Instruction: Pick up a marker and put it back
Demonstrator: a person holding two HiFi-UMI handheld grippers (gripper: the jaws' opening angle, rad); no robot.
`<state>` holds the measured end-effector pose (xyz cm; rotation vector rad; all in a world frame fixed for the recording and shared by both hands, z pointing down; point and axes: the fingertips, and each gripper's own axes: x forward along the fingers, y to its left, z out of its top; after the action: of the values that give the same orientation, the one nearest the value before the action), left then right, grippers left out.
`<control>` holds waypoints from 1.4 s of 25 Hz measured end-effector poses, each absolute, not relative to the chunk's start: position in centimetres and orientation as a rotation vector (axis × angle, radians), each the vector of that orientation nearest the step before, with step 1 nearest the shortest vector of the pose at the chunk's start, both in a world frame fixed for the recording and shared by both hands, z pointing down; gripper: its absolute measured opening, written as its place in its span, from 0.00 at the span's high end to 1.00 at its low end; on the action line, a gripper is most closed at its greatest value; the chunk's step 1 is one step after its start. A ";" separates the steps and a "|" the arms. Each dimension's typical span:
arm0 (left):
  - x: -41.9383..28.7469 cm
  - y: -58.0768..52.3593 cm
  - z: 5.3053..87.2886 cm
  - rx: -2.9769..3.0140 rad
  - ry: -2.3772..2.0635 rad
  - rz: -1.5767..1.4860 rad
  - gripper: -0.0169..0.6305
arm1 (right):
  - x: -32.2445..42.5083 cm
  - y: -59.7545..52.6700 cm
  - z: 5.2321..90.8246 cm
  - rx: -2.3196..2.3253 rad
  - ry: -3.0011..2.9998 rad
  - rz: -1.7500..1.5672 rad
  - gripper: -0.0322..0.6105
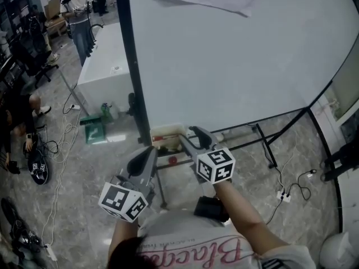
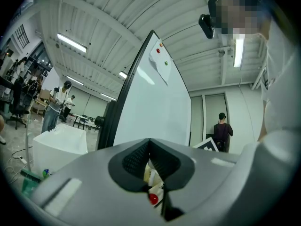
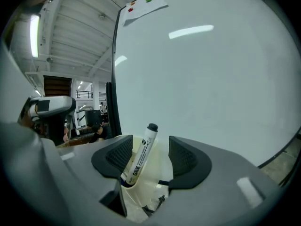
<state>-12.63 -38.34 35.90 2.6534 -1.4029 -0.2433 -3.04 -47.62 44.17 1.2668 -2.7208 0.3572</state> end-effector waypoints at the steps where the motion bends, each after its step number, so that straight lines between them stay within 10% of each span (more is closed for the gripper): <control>1: -12.7 -38.3 35.9 2.653 -1.402 -0.245 0.97 | -2.8 -47.5 43.8 1.278 -2.727 0.348 0.60; 8: -12.8 -38.4 35.8 2.653 -1.402 -0.264 0.97 | -1.2 -43.9 38.4 1.322 -2.815 0.206 0.70; 11: -12.9 -38.5 35.7 2.654 -1.396 -0.272 0.97 | -1.2 -41.8 36.5 1.338 -2.839 0.134 0.95; 35: -10.1 -37.9 34.2 2.728 -1.294 -0.293 0.97 | -1.3 -37.9 34.5 1.317 -2.846 0.058 0.95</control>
<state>-10.15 -37.86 34.22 2.7276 -1.2939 -0.2927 -1.30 -37.91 34.48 1.3173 -2.8462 0.0578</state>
